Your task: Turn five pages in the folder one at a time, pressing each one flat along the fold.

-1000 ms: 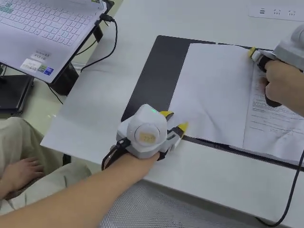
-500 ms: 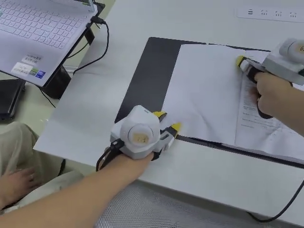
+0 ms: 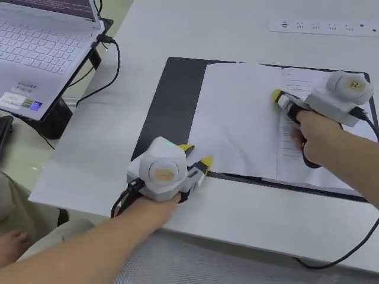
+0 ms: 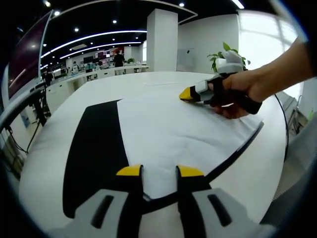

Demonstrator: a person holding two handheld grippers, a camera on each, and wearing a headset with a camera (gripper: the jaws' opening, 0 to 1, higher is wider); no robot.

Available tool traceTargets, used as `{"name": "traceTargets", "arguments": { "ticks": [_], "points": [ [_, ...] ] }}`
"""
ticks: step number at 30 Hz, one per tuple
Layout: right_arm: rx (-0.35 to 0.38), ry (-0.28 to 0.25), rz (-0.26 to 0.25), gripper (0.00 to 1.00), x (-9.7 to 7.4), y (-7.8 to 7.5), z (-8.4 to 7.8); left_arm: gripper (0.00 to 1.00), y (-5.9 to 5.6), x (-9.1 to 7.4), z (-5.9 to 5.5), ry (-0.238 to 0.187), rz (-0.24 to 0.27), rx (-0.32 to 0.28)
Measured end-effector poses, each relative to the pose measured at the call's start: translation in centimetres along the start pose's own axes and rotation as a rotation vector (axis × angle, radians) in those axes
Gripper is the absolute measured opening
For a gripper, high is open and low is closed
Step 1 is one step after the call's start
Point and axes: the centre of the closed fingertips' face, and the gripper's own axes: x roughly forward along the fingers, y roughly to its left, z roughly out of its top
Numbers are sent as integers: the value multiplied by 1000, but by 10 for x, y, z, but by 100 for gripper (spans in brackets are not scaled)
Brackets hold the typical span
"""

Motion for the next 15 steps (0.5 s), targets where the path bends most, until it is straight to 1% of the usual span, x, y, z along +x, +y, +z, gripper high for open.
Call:
{"name": "traceTargets", "arguments": {
  "ticks": [1, 2, 6, 10, 15],
  "points": [
    [1, -5, 0, 0, -6, 2, -2, 25, 0, 0, 0, -1, 0, -1],
    [16, -11, -4, 0, -11, 2, -4, 25, 0, 0, 0, -1, 0, -1],
    [32, -1, 14, 0, -24, 10, -15, 25, 1, 1, -1, -3, 0, 0],
    [46, -8, 29, 0, -34, 16, -22, 25, 1, 1, -1, -2, 0, 0],
    [57, -5, 23, 0, -44, 16, -28, 25, 0, 0, 0, -3, 0, 1]
  ]
}}
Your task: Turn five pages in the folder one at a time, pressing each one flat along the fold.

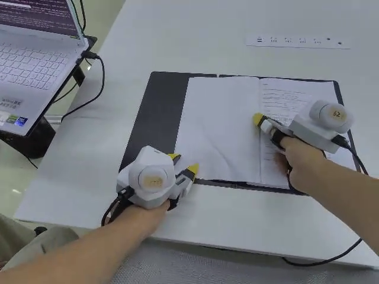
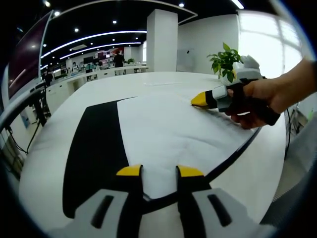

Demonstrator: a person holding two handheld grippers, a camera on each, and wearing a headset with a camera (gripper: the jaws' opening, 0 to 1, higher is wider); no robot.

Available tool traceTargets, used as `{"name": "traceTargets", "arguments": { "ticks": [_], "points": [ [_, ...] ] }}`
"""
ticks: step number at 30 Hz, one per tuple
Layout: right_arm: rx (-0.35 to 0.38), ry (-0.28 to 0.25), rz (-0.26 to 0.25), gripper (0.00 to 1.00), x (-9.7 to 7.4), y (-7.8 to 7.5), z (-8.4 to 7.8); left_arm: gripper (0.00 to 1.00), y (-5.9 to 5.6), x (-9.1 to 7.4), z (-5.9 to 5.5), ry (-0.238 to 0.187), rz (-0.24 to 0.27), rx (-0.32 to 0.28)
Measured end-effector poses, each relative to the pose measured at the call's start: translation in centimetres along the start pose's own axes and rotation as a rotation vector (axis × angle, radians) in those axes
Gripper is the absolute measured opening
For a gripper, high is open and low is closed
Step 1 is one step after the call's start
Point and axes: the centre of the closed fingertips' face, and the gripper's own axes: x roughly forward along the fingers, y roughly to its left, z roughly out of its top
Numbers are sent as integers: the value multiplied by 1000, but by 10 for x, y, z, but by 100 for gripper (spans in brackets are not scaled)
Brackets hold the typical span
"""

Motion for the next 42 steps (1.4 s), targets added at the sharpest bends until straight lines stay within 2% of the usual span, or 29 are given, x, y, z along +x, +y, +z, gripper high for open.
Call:
{"name": "traceTargets", "arguments": {
  "ticks": [14, 17, 19, 29, 42],
  "points": [
    [16, 26, 21, 0, -30, 9, -30, 25, -1, -2, 1, -4, -2, 6],
    [-1, 44, 32, 0, -36, 12, -38, 25, -1, -2, 1, -5, -2, 7],
    [-3, 50, 34, 0, -35, 8, -39, 25, -1, -3, 1, -6, -2, 7],
    [5, 70, 43, 0, -53, 10, -58, 25, -1, -4, 0, -7, -4, 10],
    [24, 82, 54, 0, -74, 13, -75, 25, -1, -4, 1, -7, -4, 10]
  ]
}}
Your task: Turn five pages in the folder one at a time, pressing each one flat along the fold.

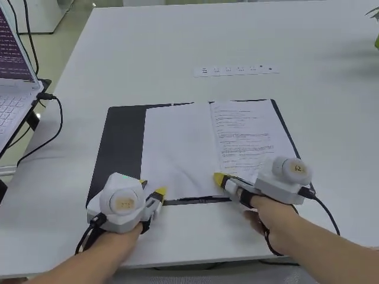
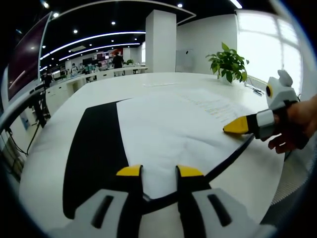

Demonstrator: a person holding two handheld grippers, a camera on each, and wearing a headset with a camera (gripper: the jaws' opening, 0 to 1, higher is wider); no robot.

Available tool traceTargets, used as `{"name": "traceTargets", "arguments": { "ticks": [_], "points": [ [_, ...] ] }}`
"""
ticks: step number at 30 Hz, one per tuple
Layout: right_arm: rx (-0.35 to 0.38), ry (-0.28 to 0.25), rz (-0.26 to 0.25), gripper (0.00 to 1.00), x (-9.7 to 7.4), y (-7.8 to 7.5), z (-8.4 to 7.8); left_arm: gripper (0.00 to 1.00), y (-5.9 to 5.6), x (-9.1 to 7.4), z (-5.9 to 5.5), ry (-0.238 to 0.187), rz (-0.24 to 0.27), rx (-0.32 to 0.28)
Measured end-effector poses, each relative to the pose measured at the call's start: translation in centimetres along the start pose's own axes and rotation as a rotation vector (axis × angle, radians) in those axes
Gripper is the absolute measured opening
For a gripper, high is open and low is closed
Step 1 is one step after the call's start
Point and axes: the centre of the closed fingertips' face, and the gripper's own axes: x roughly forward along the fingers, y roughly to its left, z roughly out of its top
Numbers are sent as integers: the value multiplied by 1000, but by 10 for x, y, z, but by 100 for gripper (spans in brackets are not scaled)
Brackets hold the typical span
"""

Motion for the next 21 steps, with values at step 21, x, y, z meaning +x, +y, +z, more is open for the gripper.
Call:
{"name": "traceTargets", "arguments": {
  "ticks": [21],
  "points": [
    [88, 186, -23, 0, -37, 9, -41, 25, 0, 0, 0, 13, 1, 1]
  ]
}}
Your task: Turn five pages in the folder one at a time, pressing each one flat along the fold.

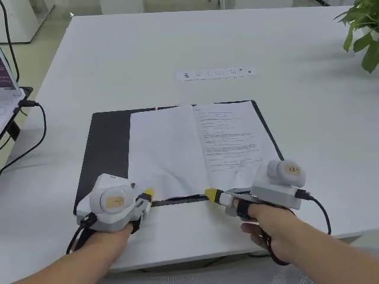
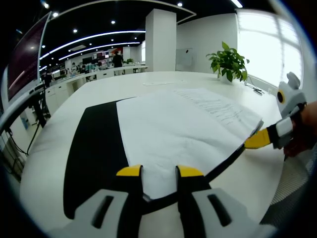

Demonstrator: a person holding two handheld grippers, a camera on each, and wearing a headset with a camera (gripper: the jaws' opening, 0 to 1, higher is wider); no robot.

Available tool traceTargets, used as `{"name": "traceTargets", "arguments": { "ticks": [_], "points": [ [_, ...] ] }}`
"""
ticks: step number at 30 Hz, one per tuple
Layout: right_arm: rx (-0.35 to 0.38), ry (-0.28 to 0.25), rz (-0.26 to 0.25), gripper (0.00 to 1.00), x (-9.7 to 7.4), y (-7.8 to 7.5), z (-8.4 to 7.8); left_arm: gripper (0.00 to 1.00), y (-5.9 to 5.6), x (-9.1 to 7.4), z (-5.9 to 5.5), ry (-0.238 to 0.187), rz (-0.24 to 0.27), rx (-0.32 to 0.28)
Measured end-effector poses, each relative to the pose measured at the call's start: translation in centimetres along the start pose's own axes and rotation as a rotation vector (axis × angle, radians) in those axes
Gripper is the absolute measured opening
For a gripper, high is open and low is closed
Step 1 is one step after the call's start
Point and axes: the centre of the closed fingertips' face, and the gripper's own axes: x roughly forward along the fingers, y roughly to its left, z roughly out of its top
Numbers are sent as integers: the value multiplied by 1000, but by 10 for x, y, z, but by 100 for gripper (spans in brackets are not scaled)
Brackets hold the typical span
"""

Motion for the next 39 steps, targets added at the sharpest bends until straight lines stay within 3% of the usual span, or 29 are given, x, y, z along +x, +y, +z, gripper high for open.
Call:
{"name": "traceTargets", "arguments": {
  "ticks": [1, 5, 7, 8, 10, 12, 15, 19, 23, 25, 27, 29, 33, 37, 39],
  "points": [
    [7, 25, -13, 0, -3, 0, -5, 25, 0, 0, 0, 3, 0, 0],
    [69, -20, 4, 0, -15, 11, 5, 25, 1, 0, 1, 17, 1, -14],
    [80, -22, -6, 0, -23, 16, 10, 25, 0, 0, 2, 38, -4, -79],
    [84, -30, -6, 0, -29, 21, 15, 26, -4, 1, 5, 51, -32, -130],
    [99, -49, -2, 0, -37, 27, 22, 25, -9, 0, 5, 95, -62, -161],
    [127, -109, 11, 0, -50, 36, 38, 19, -14, -5, 5, 176, -69, -186],
    [132, -133, 14, 0, -67, 42, 51, 18, -22, -14, 35, 73, -88, -230],
    [108, -190, -26, 0, -91, 40, 72, 20, -33, -41, 64, 30, -93, -290],
    [62, -240, -69, 0, -111, 36, 87, 31, -38, -65, 88, -21, -76, -264],
    [35, -248, -97, 0, -120, 36, 88, 38, -38, -77, 98, -30, -67, -270],
    [-18, -258, -141, 0, -131, 34, 89, 43, -36, -88, 110, -71, -53, -274],
    [-41, -261, -153, 2, -139, 37, 88, 46, -34, -95, 113, -71, -40, -256],
    [-135, -281, -198, 24, -155, 40, 89, 53, -29, -111, 123, -102, -12, -177],
    [-245, -275, -266, 36, -168, 39, 89, 60, -24, -124, 131, -142, 12, -98],
    [-289, -289, -292, 47, -173, 38, 92, 67, -22, -131, 134, -152, 24, -74]
  ]
}}
